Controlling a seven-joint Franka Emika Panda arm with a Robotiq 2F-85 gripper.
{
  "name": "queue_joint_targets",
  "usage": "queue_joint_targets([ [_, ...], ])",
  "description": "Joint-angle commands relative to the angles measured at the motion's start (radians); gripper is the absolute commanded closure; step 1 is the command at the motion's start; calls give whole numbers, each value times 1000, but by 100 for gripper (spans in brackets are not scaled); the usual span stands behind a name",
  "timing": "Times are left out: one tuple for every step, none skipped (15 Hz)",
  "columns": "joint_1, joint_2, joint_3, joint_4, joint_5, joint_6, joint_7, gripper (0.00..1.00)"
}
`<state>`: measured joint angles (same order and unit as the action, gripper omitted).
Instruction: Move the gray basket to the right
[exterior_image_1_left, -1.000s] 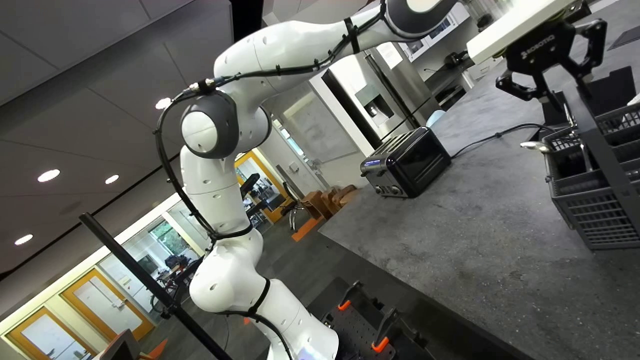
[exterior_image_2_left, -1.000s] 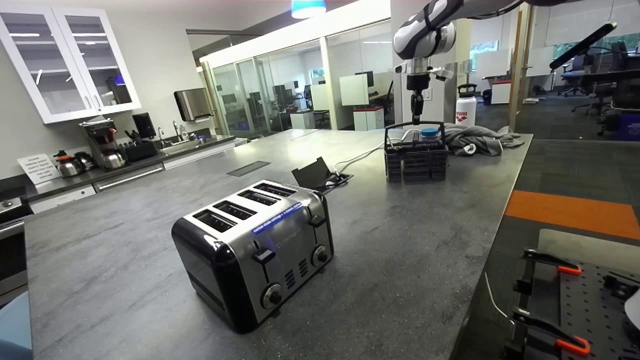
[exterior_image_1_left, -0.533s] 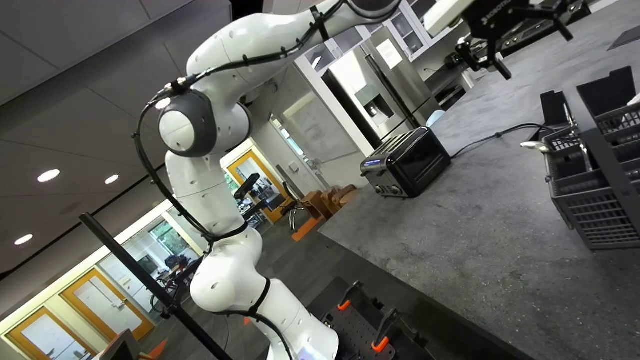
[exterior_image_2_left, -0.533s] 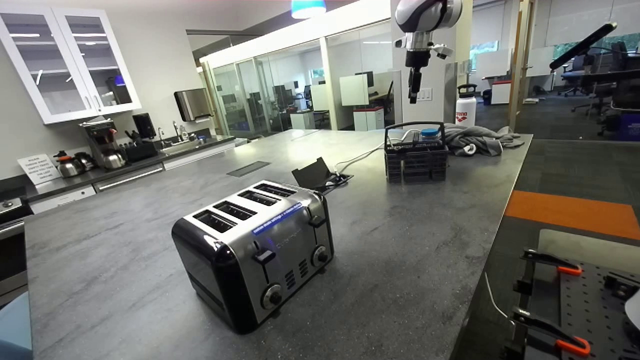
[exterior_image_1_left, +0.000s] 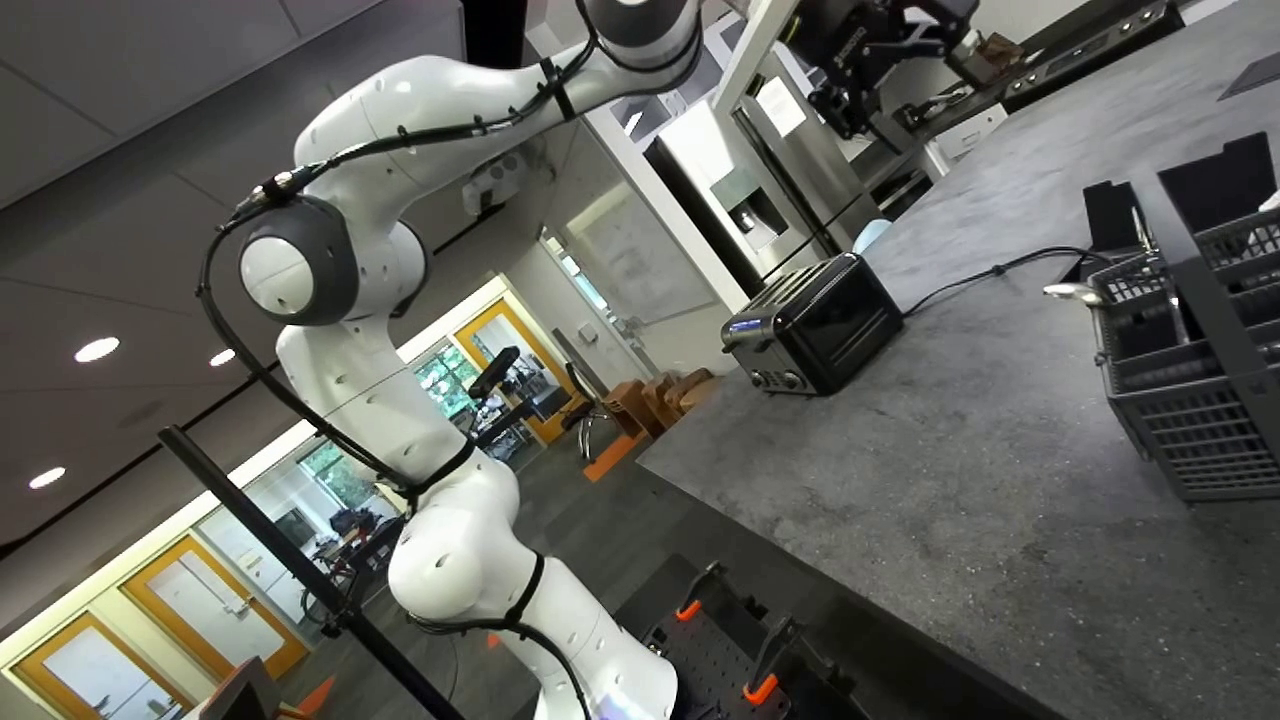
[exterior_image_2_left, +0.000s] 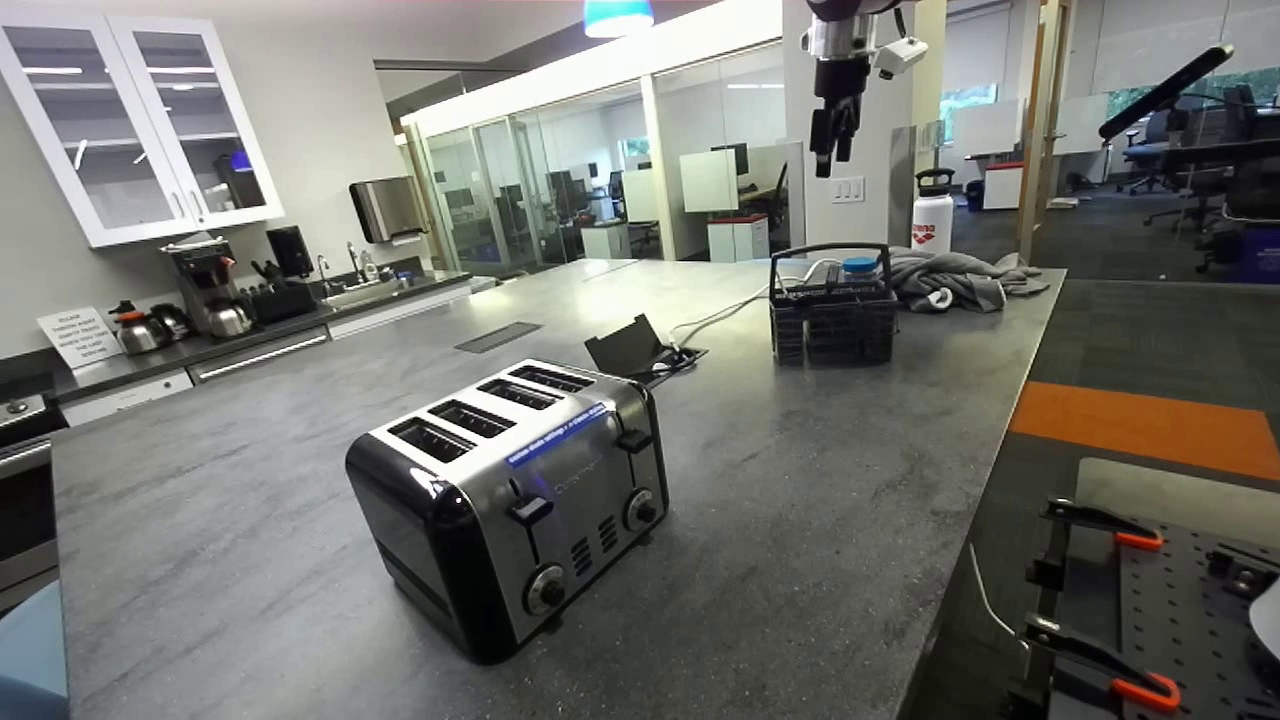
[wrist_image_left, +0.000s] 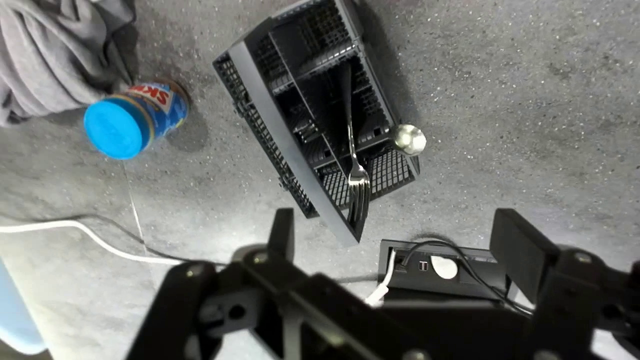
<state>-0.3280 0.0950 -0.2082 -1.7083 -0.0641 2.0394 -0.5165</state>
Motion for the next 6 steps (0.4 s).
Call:
queue_joint_targets([
  [44,-109,-13,-143,-99,39,244,0],
  [49,-120,-12,-158,-120,34,288,0],
  [54,-134,-11,-176,-139,29,326,0],
  [57,-145,-10,-193,-153,29,361,0],
  [60,-155,-9,-207,-164,27,383,0],
  [62,-162,-9,-219,-162,28,380,0],
])
